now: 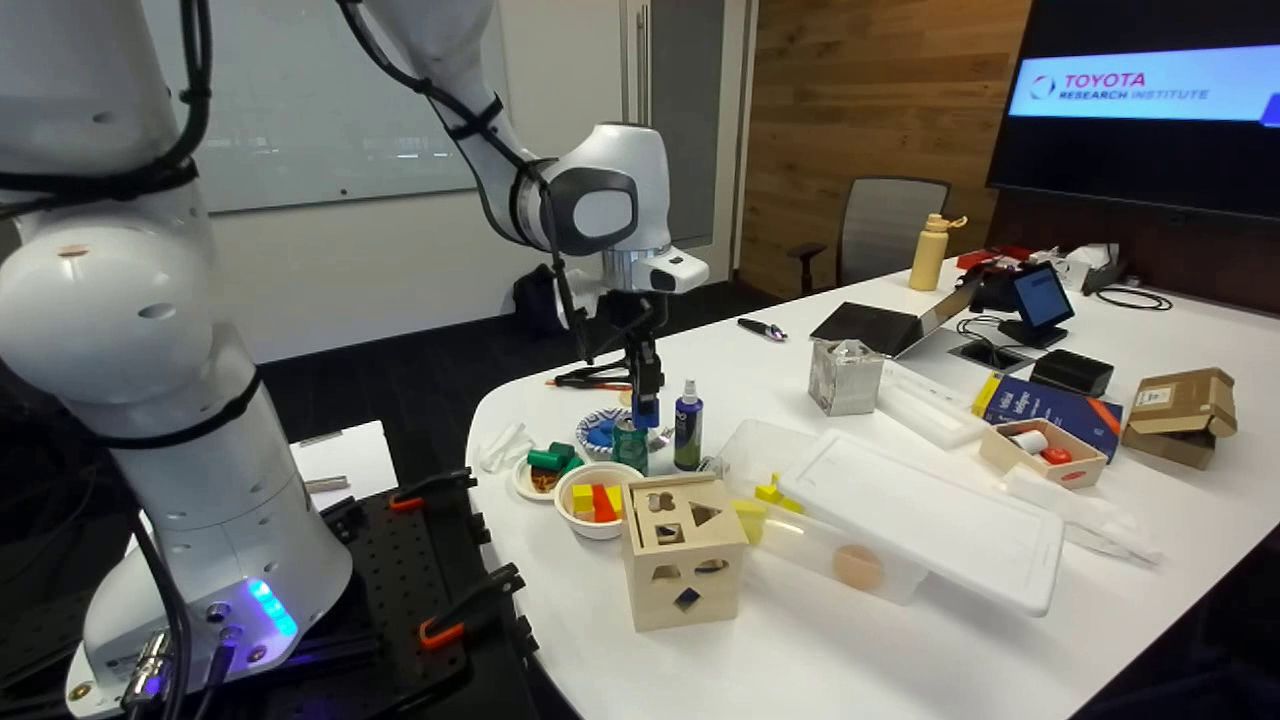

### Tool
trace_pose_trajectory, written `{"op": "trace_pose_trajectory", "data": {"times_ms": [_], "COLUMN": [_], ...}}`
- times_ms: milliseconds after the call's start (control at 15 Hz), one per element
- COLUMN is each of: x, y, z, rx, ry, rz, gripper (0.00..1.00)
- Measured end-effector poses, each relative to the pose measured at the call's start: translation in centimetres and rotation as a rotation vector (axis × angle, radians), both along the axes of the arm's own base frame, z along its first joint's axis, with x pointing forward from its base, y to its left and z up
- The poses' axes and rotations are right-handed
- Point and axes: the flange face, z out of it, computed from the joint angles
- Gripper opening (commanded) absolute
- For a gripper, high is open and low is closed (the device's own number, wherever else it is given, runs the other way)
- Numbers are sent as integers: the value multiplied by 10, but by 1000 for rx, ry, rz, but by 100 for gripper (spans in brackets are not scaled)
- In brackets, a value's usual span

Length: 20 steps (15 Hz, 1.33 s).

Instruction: Put one blue block and one yellow block in the wooden toy box.

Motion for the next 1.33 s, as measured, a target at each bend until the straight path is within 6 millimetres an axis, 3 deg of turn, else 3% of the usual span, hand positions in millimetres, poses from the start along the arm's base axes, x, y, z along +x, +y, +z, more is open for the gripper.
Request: {"op": "trace_pose_trajectory", "data": {"times_ms": [267,533,1333], "x": [-21,-31,-32], "y": [-27,-41,-51], "z": [-18,-28,-72], "rx": [1,4,20], "ry": [36,32,-13], "rz": [-78,-108,-123], "gripper": [15,15,15]}}
